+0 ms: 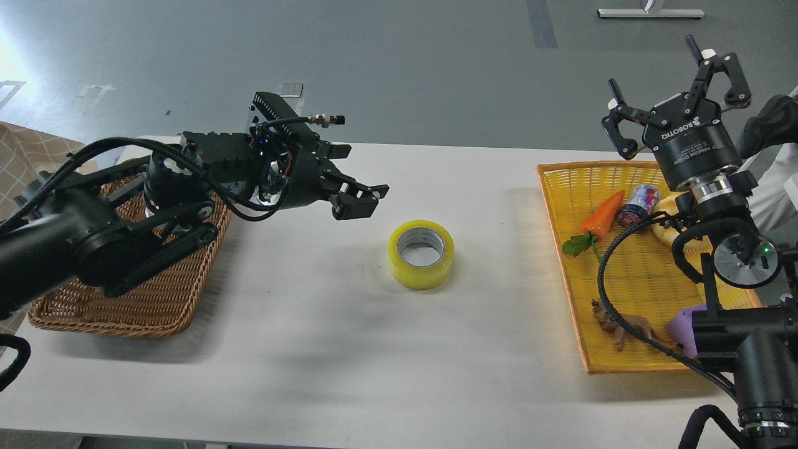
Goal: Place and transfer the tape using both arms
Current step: 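Reach the left gripper over to the tape roll on the table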
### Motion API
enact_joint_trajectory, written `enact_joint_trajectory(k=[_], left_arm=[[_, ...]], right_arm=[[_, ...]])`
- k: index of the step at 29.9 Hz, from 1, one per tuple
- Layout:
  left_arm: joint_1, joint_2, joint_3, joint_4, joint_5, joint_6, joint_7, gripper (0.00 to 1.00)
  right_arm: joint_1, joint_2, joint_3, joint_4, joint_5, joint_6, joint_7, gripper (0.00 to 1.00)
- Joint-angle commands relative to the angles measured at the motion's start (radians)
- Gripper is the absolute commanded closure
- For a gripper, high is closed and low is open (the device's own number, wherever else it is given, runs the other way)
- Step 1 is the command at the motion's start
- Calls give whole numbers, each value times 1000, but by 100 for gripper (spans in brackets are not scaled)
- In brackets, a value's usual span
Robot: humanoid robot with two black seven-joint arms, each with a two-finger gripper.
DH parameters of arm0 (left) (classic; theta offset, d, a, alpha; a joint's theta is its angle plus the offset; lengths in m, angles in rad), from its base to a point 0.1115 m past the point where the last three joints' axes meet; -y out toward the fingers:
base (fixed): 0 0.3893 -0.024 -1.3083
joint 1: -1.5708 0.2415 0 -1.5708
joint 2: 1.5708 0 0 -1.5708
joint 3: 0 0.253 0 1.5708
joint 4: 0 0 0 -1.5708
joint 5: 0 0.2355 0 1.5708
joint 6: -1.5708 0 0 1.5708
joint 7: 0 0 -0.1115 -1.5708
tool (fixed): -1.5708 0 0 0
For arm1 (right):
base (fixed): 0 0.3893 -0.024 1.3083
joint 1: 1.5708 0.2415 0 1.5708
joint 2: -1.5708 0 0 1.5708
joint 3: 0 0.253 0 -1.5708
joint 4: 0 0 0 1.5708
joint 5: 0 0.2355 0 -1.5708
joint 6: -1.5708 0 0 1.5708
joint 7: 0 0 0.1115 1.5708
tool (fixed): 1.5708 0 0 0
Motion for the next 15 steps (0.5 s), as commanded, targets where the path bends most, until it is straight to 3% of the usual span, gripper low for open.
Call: enact_joint_trajectory(k=[1, 4, 15], left_arm=[[-2, -66, 2, 68, -1, -7, 26, 2], [-5, -102, 2, 84, -4, -30, 52, 2], [-3, -181, 5, 153, 0, -73, 58, 2]], right_arm=[[-3, 0, 1, -22, 0, 0, 15, 2], [-9, 0, 1, -39, 0, 0, 34, 2], [-36, 0, 2, -85, 0, 0, 61, 2]])
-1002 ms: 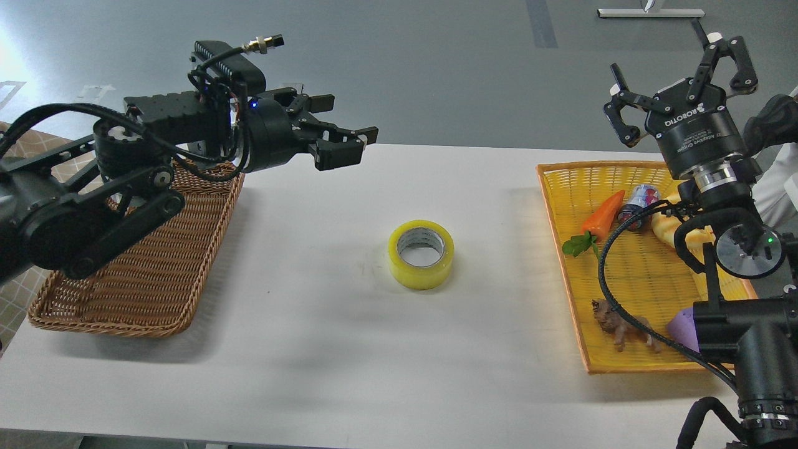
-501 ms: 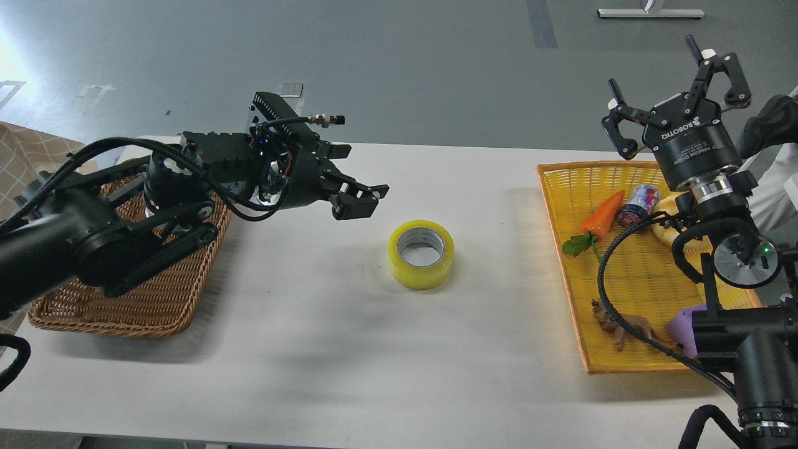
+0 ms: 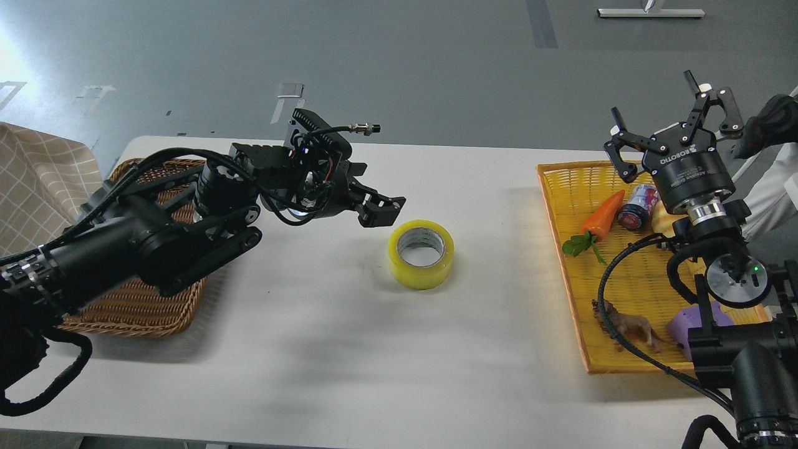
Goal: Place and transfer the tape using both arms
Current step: 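Reach the left gripper over to the tape roll on the table, then grip the tape roll's rim with the left gripper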
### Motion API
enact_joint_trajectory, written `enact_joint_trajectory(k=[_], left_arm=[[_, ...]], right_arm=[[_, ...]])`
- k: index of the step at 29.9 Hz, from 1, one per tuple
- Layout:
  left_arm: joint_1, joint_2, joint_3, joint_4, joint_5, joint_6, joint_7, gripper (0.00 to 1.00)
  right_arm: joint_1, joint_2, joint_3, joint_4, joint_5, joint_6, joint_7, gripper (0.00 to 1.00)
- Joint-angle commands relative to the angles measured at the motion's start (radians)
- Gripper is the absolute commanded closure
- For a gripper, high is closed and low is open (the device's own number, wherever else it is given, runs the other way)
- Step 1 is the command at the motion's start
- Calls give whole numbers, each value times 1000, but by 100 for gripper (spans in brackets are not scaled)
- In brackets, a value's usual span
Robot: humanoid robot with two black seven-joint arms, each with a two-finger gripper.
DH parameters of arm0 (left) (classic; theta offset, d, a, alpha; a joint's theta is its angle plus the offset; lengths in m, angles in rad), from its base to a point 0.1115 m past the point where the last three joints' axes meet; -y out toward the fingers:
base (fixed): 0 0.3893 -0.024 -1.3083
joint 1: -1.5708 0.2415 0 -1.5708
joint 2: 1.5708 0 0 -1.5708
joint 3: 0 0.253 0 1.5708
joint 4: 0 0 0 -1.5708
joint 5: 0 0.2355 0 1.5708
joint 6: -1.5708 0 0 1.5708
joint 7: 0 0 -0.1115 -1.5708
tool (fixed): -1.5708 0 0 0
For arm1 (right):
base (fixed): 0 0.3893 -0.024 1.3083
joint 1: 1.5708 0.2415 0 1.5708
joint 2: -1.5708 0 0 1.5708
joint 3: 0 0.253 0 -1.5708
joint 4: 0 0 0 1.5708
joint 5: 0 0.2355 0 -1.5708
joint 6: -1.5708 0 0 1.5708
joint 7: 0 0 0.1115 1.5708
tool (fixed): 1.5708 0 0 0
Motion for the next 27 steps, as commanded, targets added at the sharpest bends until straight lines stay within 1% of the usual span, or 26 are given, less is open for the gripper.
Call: enact_joint_trajectory(k=[1, 4, 6, 7, 8, 13, 17, 21, 27], left_arm=[[1, -34, 2, 4, 2, -14, 1, 2], [3, -57, 6, 7, 2, -22, 10, 2], [-2, -80, 43, 7, 1, -24, 52, 2], [-3, -84, 51, 7, -1, -24, 64, 2], [-8, -95, 55, 10, -1, -24, 90, 2], [-12, -153, 60, 56, -3, -24, 131, 2], [-22, -204, 60, 95, -4, -24, 144, 2], [-19, -236, 60, 157, -6, -24, 170, 2], [-5, -252, 61, 186, -4, -24, 176, 2]], right_arm=[[-3, 0, -1, -2, 0, 0, 5, 2], [-3, 0, -1, -2, 0, 0, 5, 2], [-6, 0, -1, -3, 0, 0, 5, 2], [-6, 0, -1, -3, 0, 0, 5, 2], [-7, 0, -1, -3, 0, 0, 5, 2], [-15, 0, 1, -3, 0, 0, 5, 2], [-17, 0, -1, -5, 0, 0, 5, 2], [-18, 0, 1, -11, 0, 0, 5, 2], [-23, 0, 1, -14, 0, 0, 5, 2]])
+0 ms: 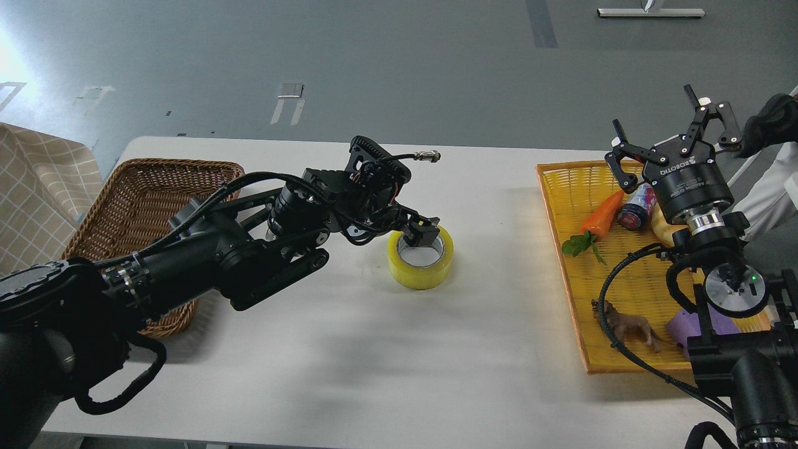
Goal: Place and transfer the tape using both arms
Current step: 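Grip the tape roll's rim with the left gripper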
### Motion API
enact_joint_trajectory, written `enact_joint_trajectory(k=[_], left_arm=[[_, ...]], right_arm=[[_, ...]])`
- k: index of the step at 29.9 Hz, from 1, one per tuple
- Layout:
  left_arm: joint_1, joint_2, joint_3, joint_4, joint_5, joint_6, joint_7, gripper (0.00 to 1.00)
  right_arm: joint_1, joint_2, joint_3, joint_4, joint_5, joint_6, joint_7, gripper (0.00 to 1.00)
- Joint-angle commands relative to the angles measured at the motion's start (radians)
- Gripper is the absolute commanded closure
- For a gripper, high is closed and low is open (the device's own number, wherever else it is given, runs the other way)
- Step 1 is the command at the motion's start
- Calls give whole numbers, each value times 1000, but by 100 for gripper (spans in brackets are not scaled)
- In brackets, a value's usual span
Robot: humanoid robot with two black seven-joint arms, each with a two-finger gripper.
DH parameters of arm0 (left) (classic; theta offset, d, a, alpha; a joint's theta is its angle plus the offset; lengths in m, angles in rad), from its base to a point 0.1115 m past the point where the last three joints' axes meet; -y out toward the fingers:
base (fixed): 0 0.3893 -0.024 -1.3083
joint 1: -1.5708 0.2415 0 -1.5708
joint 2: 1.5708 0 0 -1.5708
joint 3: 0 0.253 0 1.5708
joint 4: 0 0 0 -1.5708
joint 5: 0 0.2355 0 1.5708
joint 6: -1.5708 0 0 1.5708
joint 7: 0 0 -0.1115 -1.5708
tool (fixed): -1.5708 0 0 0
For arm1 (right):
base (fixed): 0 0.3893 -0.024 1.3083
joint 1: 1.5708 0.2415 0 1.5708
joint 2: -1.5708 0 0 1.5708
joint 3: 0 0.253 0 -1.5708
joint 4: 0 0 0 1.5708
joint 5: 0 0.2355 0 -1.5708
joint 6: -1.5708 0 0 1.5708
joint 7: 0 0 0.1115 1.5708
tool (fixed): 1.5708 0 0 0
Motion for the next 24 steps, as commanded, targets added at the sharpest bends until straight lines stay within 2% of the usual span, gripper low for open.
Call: enact_joint_trajectory(k=[1, 6, 16, 22, 24], left_arm=[[11, -6, 7, 14, 0, 0, 1, 2], [11, -5, 67, 16, -3, 0, 3, 2], [29, -6, 70, 60, -3, 0, 24, 3], [31, -8, 99, 68, -3, 0, 26, 14], [29, -23, 105, 74, -3, 0, 30, 24]], right_arm=[[-4, 0, 0, 0, 0, 0, 0, 2], [-6, 0, 0, 0, 0, 0, 0, 2], [-20, 0, 0, 0, 0, 0, 0, 2], [-21, 0, 0, 0, 0, 0, 0, 2], [-20, 0, 0, 0, 0, 0, 0, 2]])
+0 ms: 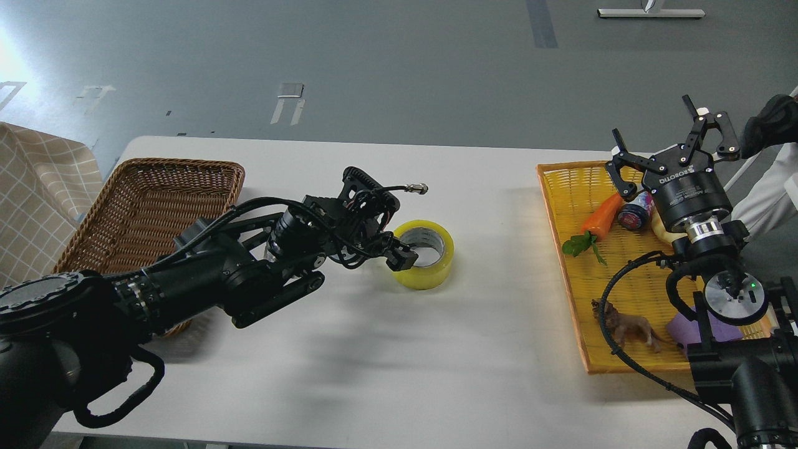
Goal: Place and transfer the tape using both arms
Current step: 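Grip the tape roll's rim with the left gripper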
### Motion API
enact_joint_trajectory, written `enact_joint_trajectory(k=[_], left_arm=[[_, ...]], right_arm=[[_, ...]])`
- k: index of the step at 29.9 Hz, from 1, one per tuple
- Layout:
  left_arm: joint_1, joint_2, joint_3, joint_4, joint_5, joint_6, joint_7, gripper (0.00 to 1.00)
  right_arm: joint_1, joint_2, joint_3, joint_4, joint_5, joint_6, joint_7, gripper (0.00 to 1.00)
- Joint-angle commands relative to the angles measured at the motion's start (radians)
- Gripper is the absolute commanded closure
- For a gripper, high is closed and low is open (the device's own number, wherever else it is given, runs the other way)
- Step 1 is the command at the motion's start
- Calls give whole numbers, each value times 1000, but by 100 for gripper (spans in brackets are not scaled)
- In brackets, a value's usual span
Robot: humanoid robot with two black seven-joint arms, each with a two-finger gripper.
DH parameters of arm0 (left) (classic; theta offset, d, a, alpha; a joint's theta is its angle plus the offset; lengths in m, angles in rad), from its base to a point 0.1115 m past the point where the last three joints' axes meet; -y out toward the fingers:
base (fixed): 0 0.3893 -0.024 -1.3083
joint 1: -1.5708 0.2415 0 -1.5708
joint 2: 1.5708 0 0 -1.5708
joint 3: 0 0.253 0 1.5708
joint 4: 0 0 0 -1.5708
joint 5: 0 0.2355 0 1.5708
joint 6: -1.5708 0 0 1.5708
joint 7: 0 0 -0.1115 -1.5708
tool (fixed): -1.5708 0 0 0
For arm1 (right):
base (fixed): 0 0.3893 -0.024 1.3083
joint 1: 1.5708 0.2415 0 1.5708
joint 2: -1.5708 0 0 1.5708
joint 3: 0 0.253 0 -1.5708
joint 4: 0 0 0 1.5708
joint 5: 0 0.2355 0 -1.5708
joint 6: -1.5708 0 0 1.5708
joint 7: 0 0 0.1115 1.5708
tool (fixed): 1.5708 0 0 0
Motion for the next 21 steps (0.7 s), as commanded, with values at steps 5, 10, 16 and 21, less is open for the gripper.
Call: enact_joint_trajectory(k=[5, 10, 16, 21], left_arm=[[-1, -18, 14, 16, -3, 0, 3, 59], [2, -18, 16, 29, -3, 0, -37, 100], [-7, -12, 60, 31, -3, 0, -102, 100], [-26, -3, 52, 22, -4, 0, -100, 100]], right_arm=[[1, 0, 0, 0, 0, 0, 0, 2], [1, 0, 0, 0, 0, 0, 0, 2], [1, 0, 1, 0, 0, 0, 0, 2], [0, 0, 1, 0, 0, 0, 0, 2]])
